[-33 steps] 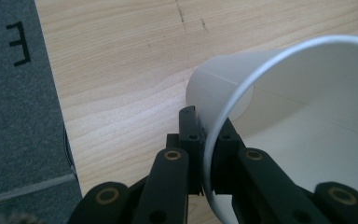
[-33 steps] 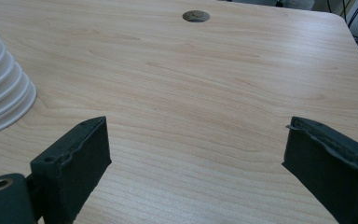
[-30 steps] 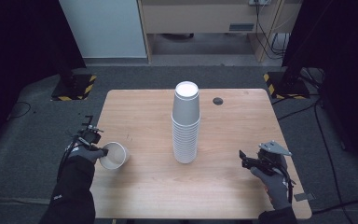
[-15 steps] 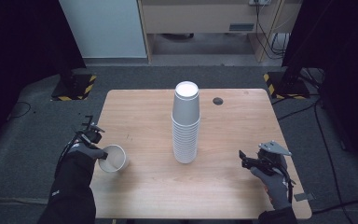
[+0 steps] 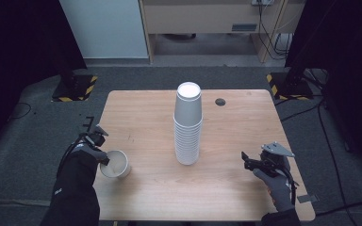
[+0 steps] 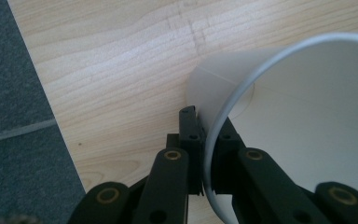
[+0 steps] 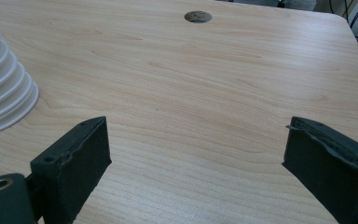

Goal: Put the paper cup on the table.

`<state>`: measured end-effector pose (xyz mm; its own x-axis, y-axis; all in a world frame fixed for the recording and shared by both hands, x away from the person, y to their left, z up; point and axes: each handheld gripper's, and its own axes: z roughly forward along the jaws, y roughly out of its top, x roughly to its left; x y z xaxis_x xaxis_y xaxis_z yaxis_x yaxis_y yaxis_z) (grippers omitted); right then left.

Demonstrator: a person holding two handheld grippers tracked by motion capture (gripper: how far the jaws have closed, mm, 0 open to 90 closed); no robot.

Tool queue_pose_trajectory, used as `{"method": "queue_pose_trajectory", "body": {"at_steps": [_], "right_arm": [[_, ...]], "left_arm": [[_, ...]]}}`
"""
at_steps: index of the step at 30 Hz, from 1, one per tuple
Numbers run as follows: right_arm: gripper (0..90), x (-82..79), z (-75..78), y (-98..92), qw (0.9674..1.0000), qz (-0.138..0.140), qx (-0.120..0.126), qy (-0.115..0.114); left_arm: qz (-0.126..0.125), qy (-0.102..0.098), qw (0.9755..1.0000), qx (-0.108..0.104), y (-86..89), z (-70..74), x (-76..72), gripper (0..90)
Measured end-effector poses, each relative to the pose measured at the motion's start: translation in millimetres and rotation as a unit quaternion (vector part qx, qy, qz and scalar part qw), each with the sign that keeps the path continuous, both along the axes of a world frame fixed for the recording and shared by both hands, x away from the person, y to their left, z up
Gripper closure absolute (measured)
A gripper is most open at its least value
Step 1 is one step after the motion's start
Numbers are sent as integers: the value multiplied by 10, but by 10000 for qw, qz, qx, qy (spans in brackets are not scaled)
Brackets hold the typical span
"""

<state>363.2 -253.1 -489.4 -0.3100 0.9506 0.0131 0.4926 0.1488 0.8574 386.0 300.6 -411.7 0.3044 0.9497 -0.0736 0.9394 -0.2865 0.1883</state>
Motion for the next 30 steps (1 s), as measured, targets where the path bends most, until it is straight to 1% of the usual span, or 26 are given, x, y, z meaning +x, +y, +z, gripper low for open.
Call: {"method": "queue_pose_trajectory", "body": {"at_steps": [6,8,11,12,13,15,16,17,18,19,20,21,23,24,25,26,27,29,30], "right_arm": [[72,1,0,0,10000,2,-2,0],[72,1,0,1,10000,2,4,6],[72,-1,-1,1,10000,13,-3,8],[72,-1,0,2,10000,5,2,4],[72,-1,0,2,10000,5,2,4],[72,-1,1,0,10000,3,-1,-1],[72,-1,1,0,10000,3,-1,-1],[72,-1,0,-1,10000,1,0,0],[72,0,0,0,10000,0,-1,0],[72,0,0,-1,10000,-1,-1,1],[71,0,0,0,10000,-3,-2,1],[71,0,0,0,10000,-8,-2,3],[71,-1,0,1,10000,-6,-5,2],[72,-1,-1,2,10000,-12,-5,-7],[71,-1,0,2,10000,-13,-3,-8],[71,-2,2,-1,10000,-17,-3,-2],[71,0,2,-4,10000,-22,-4,3],[71,1,1,-5,10000,-25,-1,6],[71,1,1,-5,10000,-21,8,8]], "left_arm": [[6,26,10000,19,-4,-14,9,841],[53,-52,10000,-53,-13,-20,12,827],[50,-92,9999,-72,-14,-28,12,804],[74,-162,9998,-82,-11,-33,9,796],[74,-162,9998,-82,-11,-33,9,786],[100,-362,9992,-103,5,-38,-4,755],[100,-362,9992,-103,5,-38,-4,730],[32,-490,9988,-82,14,-42,-11,730],[46,-570,9983,-97,17,-44,-17,705],[81,-696,9974,-137,27,-46,-26,681],[76,-869,9960,-192,47,-43,-36,669],[96,-1068,9939,-267,65,-40,-46,643],[120,-1296,9908,-377,87,-34,-66,616],[129,-1496,9877,-448,99,-28,-82,586],[162,-1697,9838,-551,106,-26,-101,557],[155,-1919,9793,-626,110,-29,-120,505],[113,-2149,9745,-634,115,-32,-139,500],[18,-2504,9660,-646,109,-52,-175,501],[71,-2713,9600,-683,105,-62,-194,497]]}}
